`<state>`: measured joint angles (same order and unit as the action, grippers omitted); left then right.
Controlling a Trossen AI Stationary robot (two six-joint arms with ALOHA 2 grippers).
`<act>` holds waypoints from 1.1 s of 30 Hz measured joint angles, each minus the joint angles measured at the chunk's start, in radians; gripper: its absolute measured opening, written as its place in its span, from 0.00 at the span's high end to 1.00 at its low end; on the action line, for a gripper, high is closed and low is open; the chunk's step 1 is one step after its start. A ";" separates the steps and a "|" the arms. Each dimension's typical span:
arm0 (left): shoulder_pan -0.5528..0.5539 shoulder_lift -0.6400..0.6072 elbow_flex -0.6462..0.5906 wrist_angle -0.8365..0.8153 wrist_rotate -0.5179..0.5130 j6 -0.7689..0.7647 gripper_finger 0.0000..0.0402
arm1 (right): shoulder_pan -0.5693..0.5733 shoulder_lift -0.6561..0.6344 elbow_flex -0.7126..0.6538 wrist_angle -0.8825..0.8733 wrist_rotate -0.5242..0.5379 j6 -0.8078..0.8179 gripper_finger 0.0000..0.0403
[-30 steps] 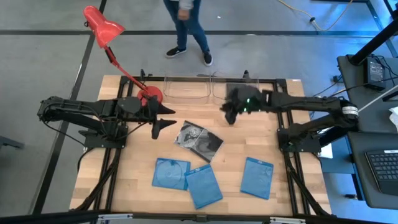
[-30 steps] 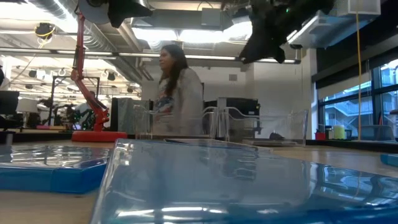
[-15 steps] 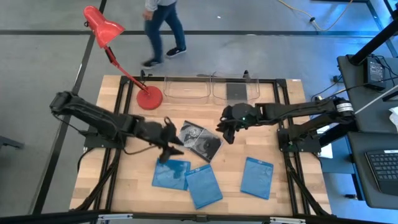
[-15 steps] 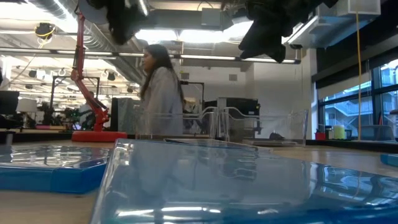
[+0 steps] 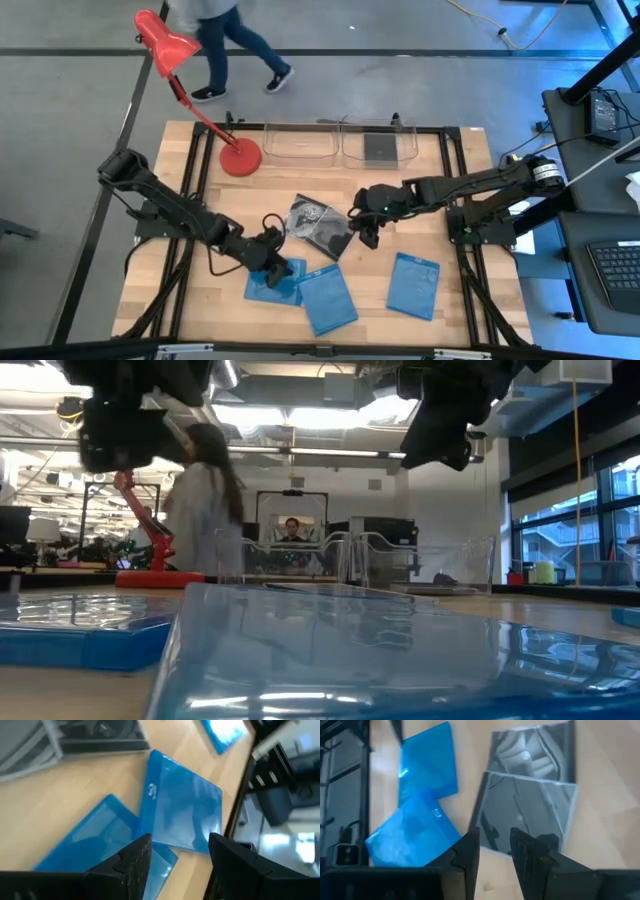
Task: Pick & place jewel cases by type
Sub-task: Put the center blue cd case into the left transparent bin
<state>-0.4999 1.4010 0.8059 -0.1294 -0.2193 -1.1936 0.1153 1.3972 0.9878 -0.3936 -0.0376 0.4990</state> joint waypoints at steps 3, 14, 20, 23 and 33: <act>-0.034 0.019 0.000 0.013 -0.040 -0.159 0.52 | 0.016 0.000 0.000 0.007 -0.024 0.057 0.72; -0.141 0.217 0.001 0.373 -0.169 -0.574 0.52 | 0.147 0.009 0.000 0.036 -0.026 0.336 0.72; -0.191 0.311 0.033 0.408 -0.181 -0.630 0.52 | 0.256 0.026 -0.001 0.015 0.081 0.454 0.72; -0.219 0.342 0.086 0.391 -0.222 -0.621 0.52 | 0.308 0.041 0.000 0.009 0.144 0.512 0.72; -0.262 0.444 0.363 -0.121 -0.319 -0.735 0.52 | 0.359 0.148 0.000 0.001 0.158 0.614 0.72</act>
<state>-0.7617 1.8449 1.1692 -0.2504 -0.5387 -1.9281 0.4741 1.5455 0.9874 -0.3923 0.1203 1.1134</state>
